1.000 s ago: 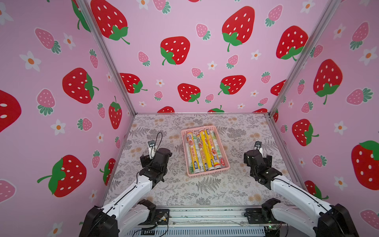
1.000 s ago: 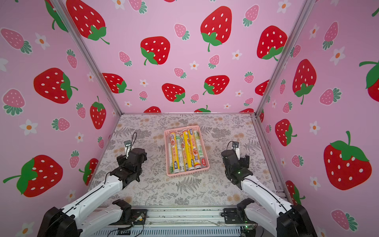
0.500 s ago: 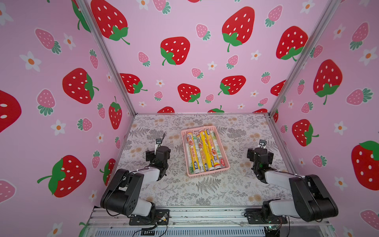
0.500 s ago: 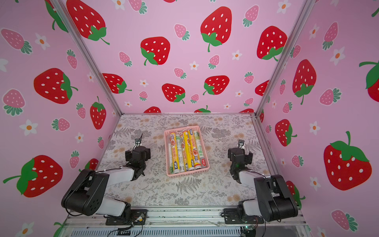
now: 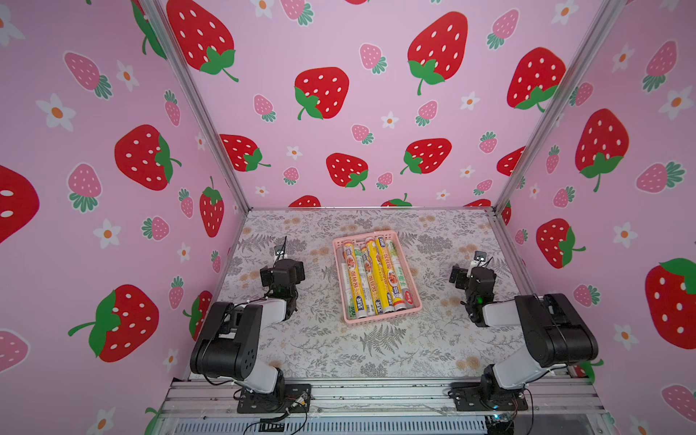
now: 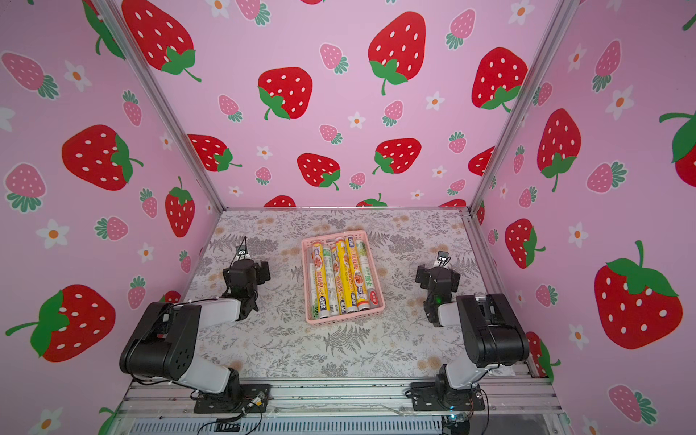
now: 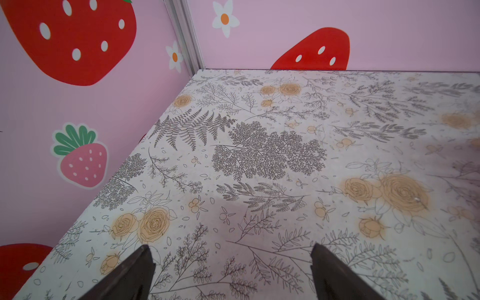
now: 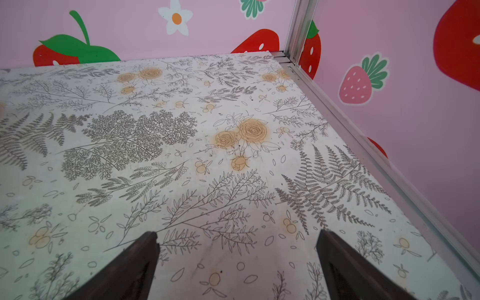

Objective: Put the plastic wrap into the basket
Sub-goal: Reset both arms

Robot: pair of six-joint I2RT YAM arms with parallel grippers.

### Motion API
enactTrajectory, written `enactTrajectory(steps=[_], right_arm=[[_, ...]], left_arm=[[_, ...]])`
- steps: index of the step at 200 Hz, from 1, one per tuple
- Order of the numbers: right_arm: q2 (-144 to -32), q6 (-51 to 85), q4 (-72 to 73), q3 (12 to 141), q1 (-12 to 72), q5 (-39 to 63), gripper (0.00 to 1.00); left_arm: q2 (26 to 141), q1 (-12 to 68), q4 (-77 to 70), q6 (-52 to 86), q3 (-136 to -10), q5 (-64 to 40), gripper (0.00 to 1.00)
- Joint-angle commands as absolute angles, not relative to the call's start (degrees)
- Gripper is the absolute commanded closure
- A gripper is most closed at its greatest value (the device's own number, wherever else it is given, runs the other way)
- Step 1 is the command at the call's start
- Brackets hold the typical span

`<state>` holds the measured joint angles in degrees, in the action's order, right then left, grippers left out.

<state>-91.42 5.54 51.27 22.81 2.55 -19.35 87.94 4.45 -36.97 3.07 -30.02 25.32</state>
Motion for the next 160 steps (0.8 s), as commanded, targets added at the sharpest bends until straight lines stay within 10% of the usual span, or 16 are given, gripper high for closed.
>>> enactTrajectory(steps=[1,41,160], right_arm=[[-91.21,6.22,51.57,23.88,2.26,-18.59,0.0],[-91.15,6.15,51.59,23.82,2.21,-18.63,0.0],[-91.22,6.2,51.6,23.91,2.28,-18.55,0.0]], left_arm=[[88.09,3.5,-33.37,4.74,-32.0,20.91,0.01],[90.11,2.93,-55.86,2.2,-21.45,15.63,0.0],[88.56,1.51,-45.45,3.77,-25.14,12.75,0.0]])
